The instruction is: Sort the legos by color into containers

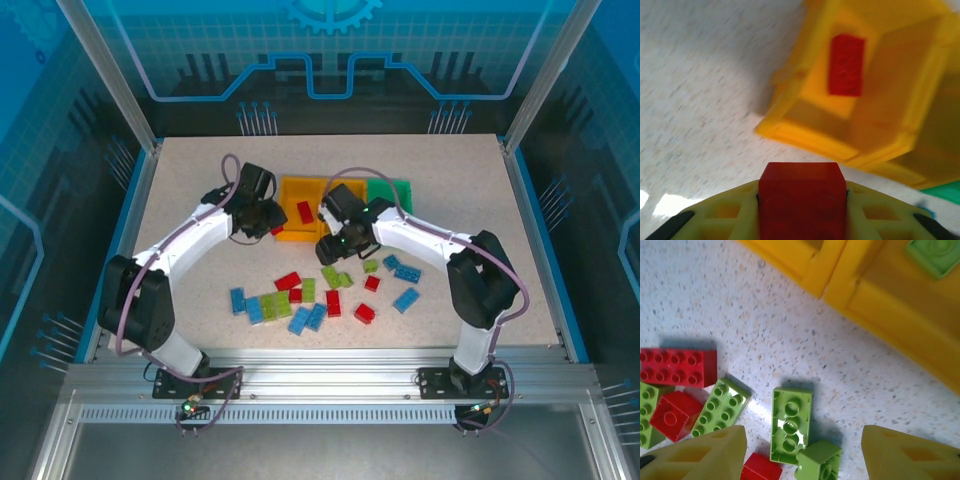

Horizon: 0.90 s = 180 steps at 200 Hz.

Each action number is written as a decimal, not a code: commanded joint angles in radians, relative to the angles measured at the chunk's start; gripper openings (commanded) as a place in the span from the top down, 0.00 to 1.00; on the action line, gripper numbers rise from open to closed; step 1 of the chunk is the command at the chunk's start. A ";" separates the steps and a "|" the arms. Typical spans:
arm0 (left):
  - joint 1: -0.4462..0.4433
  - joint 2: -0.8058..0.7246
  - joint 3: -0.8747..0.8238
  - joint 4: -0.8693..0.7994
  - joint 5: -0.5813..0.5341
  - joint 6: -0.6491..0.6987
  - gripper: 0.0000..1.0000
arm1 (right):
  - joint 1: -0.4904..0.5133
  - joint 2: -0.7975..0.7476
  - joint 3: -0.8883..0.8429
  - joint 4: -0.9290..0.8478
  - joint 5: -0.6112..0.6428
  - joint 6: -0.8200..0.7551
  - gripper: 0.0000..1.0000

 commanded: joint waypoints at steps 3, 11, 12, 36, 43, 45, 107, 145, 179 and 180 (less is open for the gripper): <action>0.003 0.121 0.124 -0.018 0.006 0.134 0.67 | 0.034 -0.016 -0.041 0.050 -0.003 -0.002 0.35; 0.003 0.164 0.166 -0.020 0.008 0.152 0.67 | 0.045 -0.010 -0.045 0.060 -0.003 0.002 0.35; 0.005 0.170 0.174 -0.020 0.007 0.155 0.67 | 0.046 -0.008 -0.045 0.062 -0.003 0.002 0.35; 0.012 0.300 0.288 -0.037 0.012 0.182 0.67 | 0.074 0.038 -0.020 0.056 0.026 0.001 0.35; 0.017 0.329 0.320 -0.038 0.015 0.183 0.67 | 0.078 0.049 -0.014 0.055 0.031 0.000 0.35; 0.016 0.337 0.325 -0.037 0.016 0.183 0.67 | 0.080 0.053 -0.013 0.055 0.032 -0.001 0.35; 0.017 0.394 0.409 -0.022 0.054 0.139 0.43 | 0.086 0.121 0.001 0.045 0.032 -0.003 0.38; 0.017 0.331 0.360 0.015 0.086 0.086 0.24 | 0.088 0.164 0.020 0.035 0.032 -0.009 0.38; 0.018 0.238 0.287 0.039 0.075 0.056 0.13 | 0.088 0.197 0.043 0.012 0.059 -0.015 0.41; 0.018 0.234 0.285 0.040 0.075 0.055 0.13 | 0.088 0.197 0.043 0.012 0.059 -0.015 0.41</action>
